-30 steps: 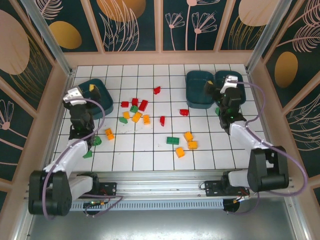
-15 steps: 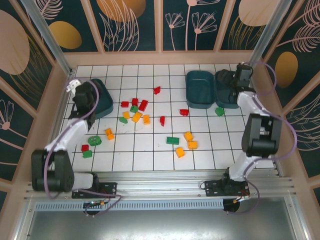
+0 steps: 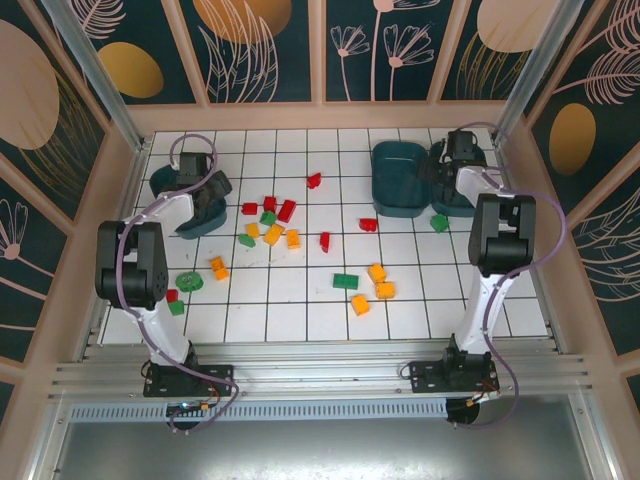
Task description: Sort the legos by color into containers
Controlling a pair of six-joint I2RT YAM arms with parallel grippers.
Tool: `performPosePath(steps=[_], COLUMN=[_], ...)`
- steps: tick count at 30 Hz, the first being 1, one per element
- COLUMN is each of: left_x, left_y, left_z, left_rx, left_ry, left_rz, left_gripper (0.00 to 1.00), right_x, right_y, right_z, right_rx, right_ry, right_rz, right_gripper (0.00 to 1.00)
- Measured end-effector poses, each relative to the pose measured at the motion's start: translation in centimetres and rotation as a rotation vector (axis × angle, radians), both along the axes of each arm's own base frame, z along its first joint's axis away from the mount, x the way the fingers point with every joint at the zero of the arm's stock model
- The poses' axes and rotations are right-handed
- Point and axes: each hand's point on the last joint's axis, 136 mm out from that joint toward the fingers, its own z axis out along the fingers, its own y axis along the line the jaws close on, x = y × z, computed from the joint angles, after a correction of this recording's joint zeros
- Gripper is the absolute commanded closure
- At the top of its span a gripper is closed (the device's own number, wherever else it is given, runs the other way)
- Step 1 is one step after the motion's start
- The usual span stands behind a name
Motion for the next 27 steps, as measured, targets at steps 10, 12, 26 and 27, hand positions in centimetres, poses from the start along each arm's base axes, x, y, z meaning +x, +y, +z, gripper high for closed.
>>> performPosePath(steps=[10, 12, 26, 27], left_x=[0.1, 0.2, -0.6, -0.5], left_y=[-0.5, -0.5, 0.0, 0.1], left_z=[-1.8, -2.0, -3.1, -3.1], left_rx=[0.008, 0.013, 0.072, 0.078], left_ry=[0.046, 0.049, 0.076, 0.075], left_rz=[-0.05, -0.057, -0.081, -0.079], left_gripper=[0.42, 0.47, 0.86, 0.88], right_x=[-0.2, -0.2, 0.7, 0.9], right_y=[1.1, 1.3, 2.9, 3.1], right_z=[-0.8, -0.8, -0.6, -0.5], right_rx=[-0.029, -0.036, -0.056, -0.057], right_ry=[0.022, 0.021, -0.009, -0.013], right_rz=[0.03, 0.032, 0.036, 0.038], right_gripper=[0.52, 0.61, 1.0, 1.0])
